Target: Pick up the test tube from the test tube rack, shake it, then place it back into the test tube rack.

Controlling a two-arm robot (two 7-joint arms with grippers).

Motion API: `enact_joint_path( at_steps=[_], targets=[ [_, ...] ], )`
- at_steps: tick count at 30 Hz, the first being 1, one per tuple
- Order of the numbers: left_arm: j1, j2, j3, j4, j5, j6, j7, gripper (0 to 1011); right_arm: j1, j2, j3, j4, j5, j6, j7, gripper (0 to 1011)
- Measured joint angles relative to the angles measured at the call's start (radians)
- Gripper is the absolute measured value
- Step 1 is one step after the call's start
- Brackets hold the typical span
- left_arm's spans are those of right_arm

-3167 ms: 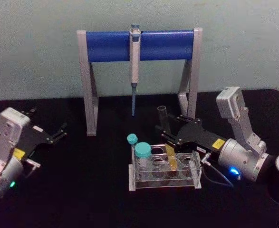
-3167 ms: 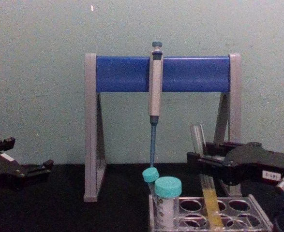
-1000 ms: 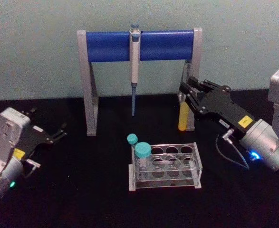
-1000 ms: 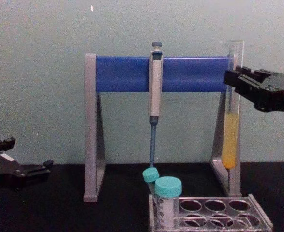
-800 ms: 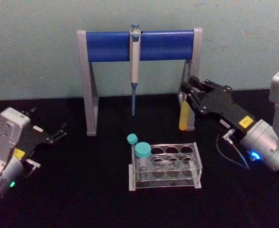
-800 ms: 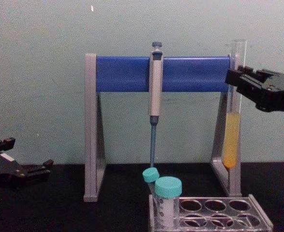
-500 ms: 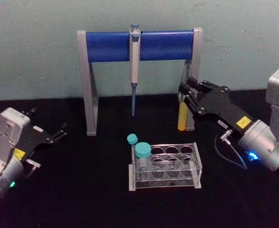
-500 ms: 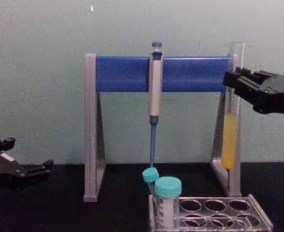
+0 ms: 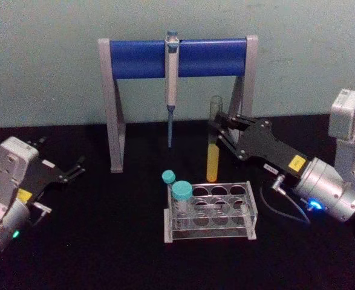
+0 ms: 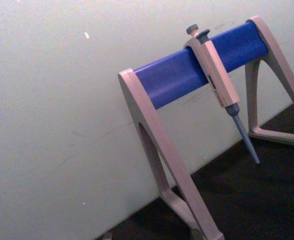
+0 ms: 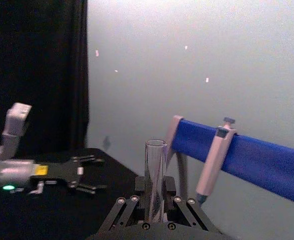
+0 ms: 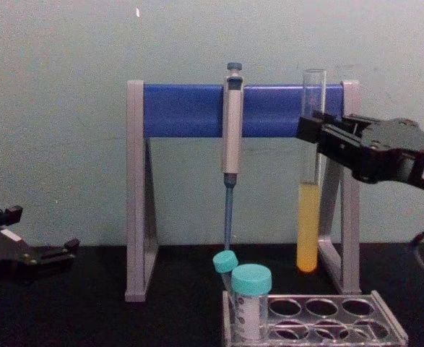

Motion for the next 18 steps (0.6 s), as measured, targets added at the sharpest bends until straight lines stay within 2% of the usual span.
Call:
enact_joint_path(
  at_steps=[3, 4, 7, 8, 9, 11, 15, 18],
  targets=[
    [0.0, 0.0, 0.0, 0.0, 0.0, 0.0, 0.0, 1001, -0.016, 0.025, 0.001, -0.023, 0.032, 0.014, 0.02, 229],
    [0.0, 0.0, 0.0, 0.0, 0.0, 0.0, 0.0, 1002, -0.03, 0.043, 0.005, -0.043, 0.047, 0.024, 0.026, 228],
    [0.0, 0.0, 0.0, 0.0, 0.0, 0.0, 0.0, 1001, -0.05, 0.068, 0.011, -0.071, 0.06, 0.04, 0.025, 229],
    [0.0, 0.0, 0.0, 0.0, 0.0, 0.0, 0.0, 1001, -0.068, 0.086, 0.018, -0.092, 0.067, 0.049, 0.017, 229],
    [0.0, 0.0, 0.0, 0.0, 0.0, 0.0, 0.0, 1001, -0.068, 0.086, 0.018, -0.092, 0.067, 0.049, 0.017, 229],
    [0.0, 0.0, 0.0, 0.0, 0.0, 0.0, 0.0, 1001, -0.104, 0.12, 0.037, -0.131, 0.07, 0.059, -0.014, 228],
    [0.0, 0.0, 0.0, 0.0, 0.0, 0.0, 0.0, 1001, -0.132, 0.142, 0.058, -0.158, 0.069, 0.062, -0.048, 229],
    [0.0, 0.0, 0.0, 0.0, 0.0, 0.0, 0.0, 1001, -0.149, 0.154, 0.083, -0.175, 0.048, 0.067, -0.098, 228]
  ],
)
